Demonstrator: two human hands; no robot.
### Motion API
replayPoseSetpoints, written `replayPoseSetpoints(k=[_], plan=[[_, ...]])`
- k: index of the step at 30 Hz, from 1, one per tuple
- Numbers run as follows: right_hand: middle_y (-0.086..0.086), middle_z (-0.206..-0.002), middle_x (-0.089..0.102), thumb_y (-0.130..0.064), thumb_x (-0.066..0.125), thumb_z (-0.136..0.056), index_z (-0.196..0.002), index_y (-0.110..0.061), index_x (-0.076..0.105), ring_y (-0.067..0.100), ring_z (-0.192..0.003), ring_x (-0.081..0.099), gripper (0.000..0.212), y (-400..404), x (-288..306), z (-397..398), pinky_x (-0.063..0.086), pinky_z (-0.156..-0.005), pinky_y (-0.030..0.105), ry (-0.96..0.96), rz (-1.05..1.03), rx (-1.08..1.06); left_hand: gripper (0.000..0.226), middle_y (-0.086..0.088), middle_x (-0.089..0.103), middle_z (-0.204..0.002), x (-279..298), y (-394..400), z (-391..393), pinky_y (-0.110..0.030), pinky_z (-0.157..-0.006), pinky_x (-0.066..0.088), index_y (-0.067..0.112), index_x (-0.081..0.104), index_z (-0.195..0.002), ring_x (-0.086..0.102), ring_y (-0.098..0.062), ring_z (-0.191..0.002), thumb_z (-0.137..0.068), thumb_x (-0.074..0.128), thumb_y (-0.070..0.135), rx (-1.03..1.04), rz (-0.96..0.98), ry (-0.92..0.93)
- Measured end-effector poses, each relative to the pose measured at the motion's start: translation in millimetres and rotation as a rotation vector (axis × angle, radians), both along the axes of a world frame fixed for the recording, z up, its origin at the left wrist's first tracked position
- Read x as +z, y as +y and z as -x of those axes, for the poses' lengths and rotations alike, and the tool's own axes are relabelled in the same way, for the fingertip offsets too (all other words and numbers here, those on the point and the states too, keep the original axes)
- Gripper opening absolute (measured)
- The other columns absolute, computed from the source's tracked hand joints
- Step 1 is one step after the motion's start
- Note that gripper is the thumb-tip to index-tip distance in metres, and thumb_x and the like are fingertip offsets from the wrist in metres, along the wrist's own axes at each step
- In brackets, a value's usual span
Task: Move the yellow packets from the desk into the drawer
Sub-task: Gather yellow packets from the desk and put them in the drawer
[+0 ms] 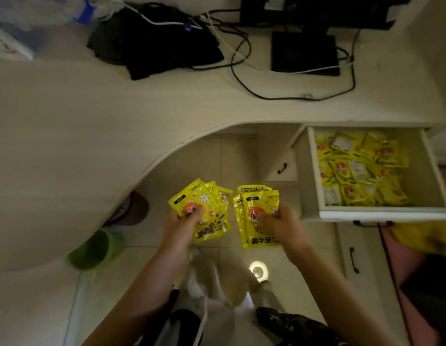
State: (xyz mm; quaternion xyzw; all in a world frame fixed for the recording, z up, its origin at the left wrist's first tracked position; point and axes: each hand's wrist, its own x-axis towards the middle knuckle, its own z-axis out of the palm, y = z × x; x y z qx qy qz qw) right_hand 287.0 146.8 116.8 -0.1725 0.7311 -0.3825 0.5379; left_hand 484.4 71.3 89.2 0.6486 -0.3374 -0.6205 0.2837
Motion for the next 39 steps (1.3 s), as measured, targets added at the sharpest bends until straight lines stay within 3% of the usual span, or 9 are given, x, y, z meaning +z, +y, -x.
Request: replayPoseSetpoints(k=[4, 9, 15, 20, 24, 29, 32, 36, 39], plan=[[0.008, -0.096, 0.073, -0.008, 0.063, -0.089, -0.099, -0.016, 0.067, 0.028, -0.089, 0.07, 0.014, 74.6, -3.8, 59.9, 0.057, -0.084, 0.047, -0.003, -0.044, -0.098, 0.016, -0.004, 0.073, -0.098, -11.1, 59.7, 64.9, -0.05, -0.083, 0.056, 0.021, 0.067, -0.093, 0.069, -0.027, -0.094, -0.081, 0.073, 0.013, -0.07, -0.046, 0.025], [0.009, -0.094, 0.07, -0.006, 0.06, -0.09, -0.107, -0.008, 0.063, 0.025, -0.082, 0.068, 0.017, 150.1, -2.4, 123.7, 0.056, -0.067, 0.032, -0.019, -0.067, -0.219, 0.023, -0.008, 0.074, -0.101, -23.0, 116.5, 141.0, -0.057, -0.083, 0.055, 0.018, 0.068, -0.099, 0.07, -0.03, -0.094, -0.078, 0.076, 0.013, -0.152, -0.095, 0.059], [0.008, -0.096, 0.069, -0.007, 0.059, -0.091, -0.107, -0.01, 0.061, 0.021, -0.079, 0.067, 0.016, 188.6, -3.9, 177.5, 0.054, -0.063, 0.03, -0.035, -0.086, -0.345, 0.023, -0.007, 0.073, -0.101, -26.1, 141.6, 210.0, -0.046, -0.078, 0.057, 0.018, 0.066, -0.099, 0.07, -0.027, -0.091, -0.079, 0.075, 0.012, -0.245, -0.12, 0.077], [0.008, -0.095, 0.068, -0.005, 0.058, -0.091, -0.107, -0.009, 0.061, 0.019, -0.076, 0.066, 0.017, 181.1, -7.5, 223.0, 0.054, -0.061, 0.028, -0.035, -0.077, -0.401, 0.025, -0.008, 0.073, -0.099, -31.4, 127.3, 262.4, -0.036, -0.07, 0.056, 0.015, 0.066, -0.102, 0.069, -0.025, -0.087, -0.079, 0.074, 0.008, -0.261, -0.112, 0.098], [0.01, -0.097, 0.069, -0.003, 0.059, -0.09, -0.109, -0.008, 0.062, 0.021, -0.08, 0.066, 0.021, 152.0, -11.4, 266.6, 0.054, -0.064, 0.029, -0.013, -0.056, -0.414, 0.029, -0.012, 0.072, -0.104, -40.0, 99.4, 304.8, -0.048, -0.082, 0.056, 0.012, 0.066, -0.105, 0.069, -0.03, -0.094, -0.078, 0.075, 0.01, -0.269, -0.129, 0.089], [0.003, -0.09, 0.069, -0.006, 0.062, -0.088, -0.103, -0.014, 0.063, 0.017, -0.078, 0.067, 0.017, 108.1, -15.1, 318.9, 0.053, -0.062, 0.029, -0.017, -0.053, -0.401, 0.027, -0.011, 0.073, -0.103, -47.2, 58.7, 356.2, -0.046, -0.078, 0.057, 0.015, 0.067, -0.105, 0.07, -0.029, -0.091, -0.079, 0.075, 0.013, -0.25, -0.161, 0.09], [0.003, -0.093, 0.071, -0.006, 0.061, -0.089, -0.091, -0.023, 0.063, 0.022, -0.085, 0.068, 0.017, 86.4, -13.8, 347.4, 0.057, -0.075, 0.038, -0.018, -0.053, -0.349, 0.024, -0.009, 0.072, -0.103, -49.3, 39.4, 384.9, -0.049, -0.079, 0.056, 0.019, 0.066, -0.102, 0.069, -0.029, -0.092, -0.08, 0.074, 0.013, -0.209, -0.203, 0.113], [0.006, -0.098, 0.07, -0.012, 0.062, -0.09, -0.091, -0.025, 0.061, 0.027, -0.095, 0.068, 0.013, 65.3, -17.4, 385.6, 0.056, -0.086, 0.044, -0.005, -0.097, -0.322, 0.035, -0.01, 0.07, -0.107, -53.0, 22.9, 419.5, -0.036, -0.069, 0.054, 0.015, 0.062, -0.115, 0.068, -0.026, -0.092, -0.081, 0.072, 0.01, -0.158, -0.25, 0.153], [0.006, -0.106, 0.067, -0.02, 0.065, -0.088, -0.11, -0.015, 0.059, 0.026, -0.1, 0.065, 0.023, 48.2, -25.1, 413.7, 0.053, -0.091, 0.046, -0.005, -0.165, -0.257, 0.037, -0.01, 0.07, -0.108, -62.2, 14.2, 442.1, -0.037, -0.067, 0.054, 0.015, 0.062, -0.117, 0.066, -0.028, -0.096, -0.081, 0.072, 0.011, -0.113, -0.291, 0.149]])
